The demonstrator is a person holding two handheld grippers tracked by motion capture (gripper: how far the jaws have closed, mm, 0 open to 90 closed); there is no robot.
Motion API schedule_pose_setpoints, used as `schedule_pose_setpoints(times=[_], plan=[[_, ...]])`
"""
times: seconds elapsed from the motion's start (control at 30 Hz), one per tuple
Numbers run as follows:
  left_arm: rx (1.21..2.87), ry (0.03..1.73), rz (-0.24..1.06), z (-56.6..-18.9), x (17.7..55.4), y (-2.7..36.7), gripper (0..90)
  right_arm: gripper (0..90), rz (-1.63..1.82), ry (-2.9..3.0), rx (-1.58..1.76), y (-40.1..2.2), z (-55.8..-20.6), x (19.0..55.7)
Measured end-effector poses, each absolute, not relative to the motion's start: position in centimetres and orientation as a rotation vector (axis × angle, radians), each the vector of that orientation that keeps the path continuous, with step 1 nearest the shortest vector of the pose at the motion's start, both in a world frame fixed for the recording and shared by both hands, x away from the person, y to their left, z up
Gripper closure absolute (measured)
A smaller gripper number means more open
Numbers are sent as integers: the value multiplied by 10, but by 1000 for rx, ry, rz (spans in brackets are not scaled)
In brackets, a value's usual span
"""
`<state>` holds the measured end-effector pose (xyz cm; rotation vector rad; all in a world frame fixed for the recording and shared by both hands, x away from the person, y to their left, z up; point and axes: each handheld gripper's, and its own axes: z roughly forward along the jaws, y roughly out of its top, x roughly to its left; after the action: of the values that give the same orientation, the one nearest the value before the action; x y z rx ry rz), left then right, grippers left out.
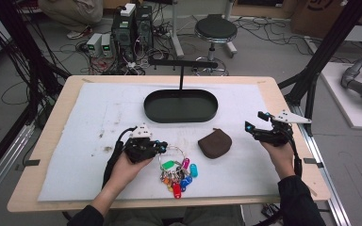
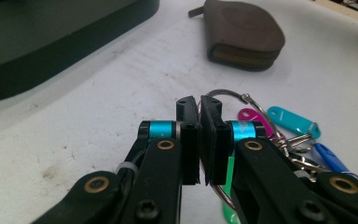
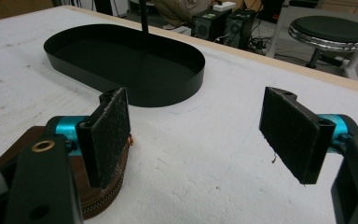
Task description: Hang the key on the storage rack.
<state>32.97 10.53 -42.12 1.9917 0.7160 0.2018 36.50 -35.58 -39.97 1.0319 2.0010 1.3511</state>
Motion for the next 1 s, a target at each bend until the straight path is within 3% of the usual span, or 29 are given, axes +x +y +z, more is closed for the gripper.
schedule_pose_setpoints(times=[0.77,1.0], plan=[[1952,525,227,-398,289,94,855,252,1362,1987,1026,-358,-399,365],[1993,498,201,-402,282,87,801,252,1363,1988,1027,-359,-399,365]])
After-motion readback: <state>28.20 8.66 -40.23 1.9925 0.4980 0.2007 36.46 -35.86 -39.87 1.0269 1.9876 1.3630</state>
